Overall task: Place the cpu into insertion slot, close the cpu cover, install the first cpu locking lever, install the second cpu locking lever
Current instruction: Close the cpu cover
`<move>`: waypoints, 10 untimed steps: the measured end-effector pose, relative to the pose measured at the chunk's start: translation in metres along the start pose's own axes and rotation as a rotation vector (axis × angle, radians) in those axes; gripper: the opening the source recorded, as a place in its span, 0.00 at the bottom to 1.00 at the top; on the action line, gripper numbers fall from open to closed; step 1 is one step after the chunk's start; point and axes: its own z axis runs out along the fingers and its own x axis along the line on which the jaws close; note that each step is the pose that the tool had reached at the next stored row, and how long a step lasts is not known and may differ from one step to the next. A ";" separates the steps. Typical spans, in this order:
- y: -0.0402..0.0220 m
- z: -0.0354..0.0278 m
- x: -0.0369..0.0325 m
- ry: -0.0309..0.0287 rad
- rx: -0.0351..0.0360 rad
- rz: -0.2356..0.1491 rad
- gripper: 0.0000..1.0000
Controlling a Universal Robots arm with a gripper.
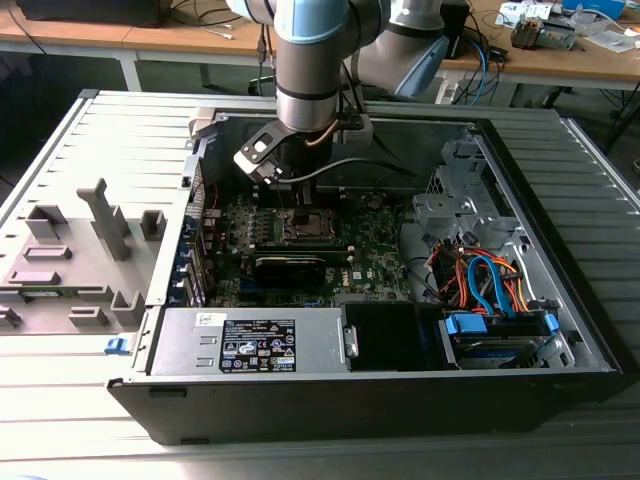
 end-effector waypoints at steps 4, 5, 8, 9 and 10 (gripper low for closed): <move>0.0007 0.0003 0.0002 0.0014 -0.0008 0.000 0.11; 0.0025 -0.0016 0.0002 0.0027 -0.0024 0.000 0.11; 0.0089 -0.0084 -0.0010 0.0011 0.0007 0.000 0.11; 0.0104 -0.0103 -0.0013 0.0010 0.0012 0.000 0.11; 0.0119 -0.0120 -0.0015 0.0011 0.0019 0.000 0.11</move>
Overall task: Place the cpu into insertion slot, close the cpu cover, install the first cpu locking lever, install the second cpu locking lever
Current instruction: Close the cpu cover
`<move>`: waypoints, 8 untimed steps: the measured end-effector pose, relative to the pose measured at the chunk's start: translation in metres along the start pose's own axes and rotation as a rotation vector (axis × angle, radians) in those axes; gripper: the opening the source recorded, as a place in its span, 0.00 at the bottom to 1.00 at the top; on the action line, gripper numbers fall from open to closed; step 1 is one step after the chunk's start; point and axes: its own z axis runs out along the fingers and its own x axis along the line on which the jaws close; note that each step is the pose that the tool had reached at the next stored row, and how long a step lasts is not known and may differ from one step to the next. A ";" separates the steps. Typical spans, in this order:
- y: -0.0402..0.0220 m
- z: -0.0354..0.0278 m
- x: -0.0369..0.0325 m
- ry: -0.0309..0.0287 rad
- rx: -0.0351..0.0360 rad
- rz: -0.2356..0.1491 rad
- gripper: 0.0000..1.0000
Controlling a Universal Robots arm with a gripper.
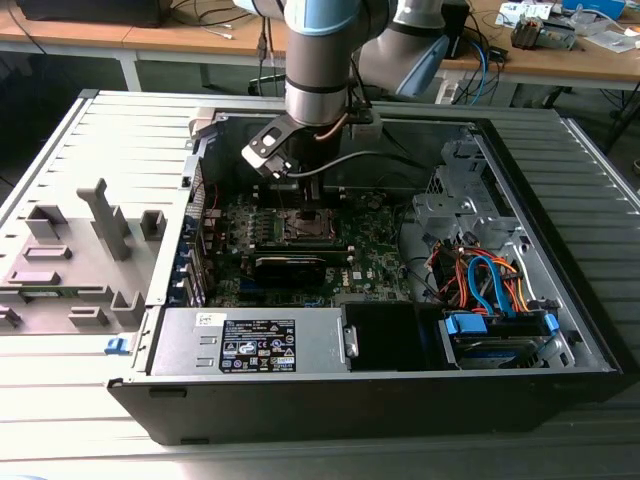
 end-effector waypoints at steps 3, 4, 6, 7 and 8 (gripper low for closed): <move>0.0047 -0.0082 -0.0008 0.0005 0.0030 0.000 0.11; 0.0053 -0.0112 -0.0010 0.0006 0.0036 0.000 0.11; 0.0064 -0.0177 -0.0014 0.0009 0.0048 0.000 0.11; 0.0064 -0.0199 -0.0016 0.0012 0.0049 0.000 0.11; 0.0064 -0.0225 -0.0017 0.0010 0.0051 0.000 0.11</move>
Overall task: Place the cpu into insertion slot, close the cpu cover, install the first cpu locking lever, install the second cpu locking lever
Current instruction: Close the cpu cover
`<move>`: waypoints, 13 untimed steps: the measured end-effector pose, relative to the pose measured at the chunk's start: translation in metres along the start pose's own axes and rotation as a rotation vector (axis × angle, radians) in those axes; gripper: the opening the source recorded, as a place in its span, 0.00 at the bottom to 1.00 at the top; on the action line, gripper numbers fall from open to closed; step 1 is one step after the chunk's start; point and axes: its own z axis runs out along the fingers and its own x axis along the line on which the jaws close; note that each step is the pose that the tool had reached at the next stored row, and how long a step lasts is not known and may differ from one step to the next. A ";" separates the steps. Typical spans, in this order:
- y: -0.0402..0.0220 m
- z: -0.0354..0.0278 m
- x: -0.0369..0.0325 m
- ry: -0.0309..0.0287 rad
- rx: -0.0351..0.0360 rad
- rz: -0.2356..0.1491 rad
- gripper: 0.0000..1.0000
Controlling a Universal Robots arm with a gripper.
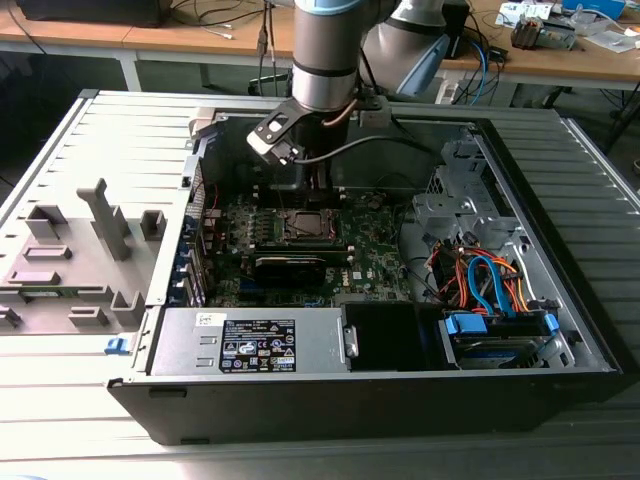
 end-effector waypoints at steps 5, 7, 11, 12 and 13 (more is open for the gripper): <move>0.0000 -0.0061 -0.0003 0.0009 -0.0002 0.000 0.11; 0.0000 -0.0061 -0.0003 0.0009 -0.0002 0.000 0.11; 0.0000 -0.0062 -0.0003 0.0011 -0.0001 0.000 0.11; 0.0000 -0.0062 -0.0003 0.0012 -0.0001 0.000 0.11; 0.0000 -0.0062 -0.0003 0.0014 -0.0001 0.000 0.11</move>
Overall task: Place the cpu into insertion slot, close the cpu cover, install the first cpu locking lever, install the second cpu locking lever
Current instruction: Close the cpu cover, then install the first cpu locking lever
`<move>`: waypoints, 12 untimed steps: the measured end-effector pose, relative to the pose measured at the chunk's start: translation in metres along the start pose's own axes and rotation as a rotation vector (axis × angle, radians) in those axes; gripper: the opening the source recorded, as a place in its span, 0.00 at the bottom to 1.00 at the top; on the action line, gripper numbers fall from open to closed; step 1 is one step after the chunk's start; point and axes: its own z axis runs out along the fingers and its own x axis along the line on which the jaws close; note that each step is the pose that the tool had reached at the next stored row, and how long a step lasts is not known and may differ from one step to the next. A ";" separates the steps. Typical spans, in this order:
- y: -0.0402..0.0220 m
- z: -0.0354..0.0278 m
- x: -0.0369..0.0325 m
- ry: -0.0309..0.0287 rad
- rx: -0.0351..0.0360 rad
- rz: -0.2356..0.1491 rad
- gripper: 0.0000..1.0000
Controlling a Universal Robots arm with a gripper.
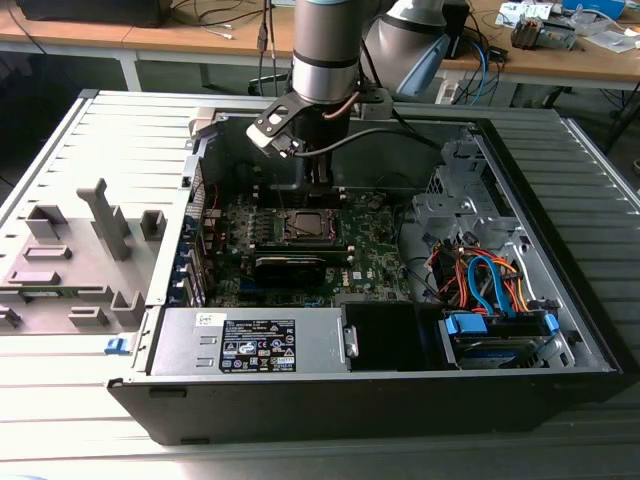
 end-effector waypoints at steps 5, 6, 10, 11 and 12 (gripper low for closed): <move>0.0000 0.0000 0.0000 0.0002 -0.0001 -0.002 0.11; 0.0000 0.0000 0.0000 0.0001 -0.0006 -0.011 0.11; 0.0000 0.0000 -0.0001 -0.0002 -0.0017 -0.032 0.11; 0.0000 0.0000 -0.0001 -0.0002 -0.0017 -0.032 0.11; 0.0000 0.0000 -0.0001 -0.0002 -0.0017 -0.032 0.11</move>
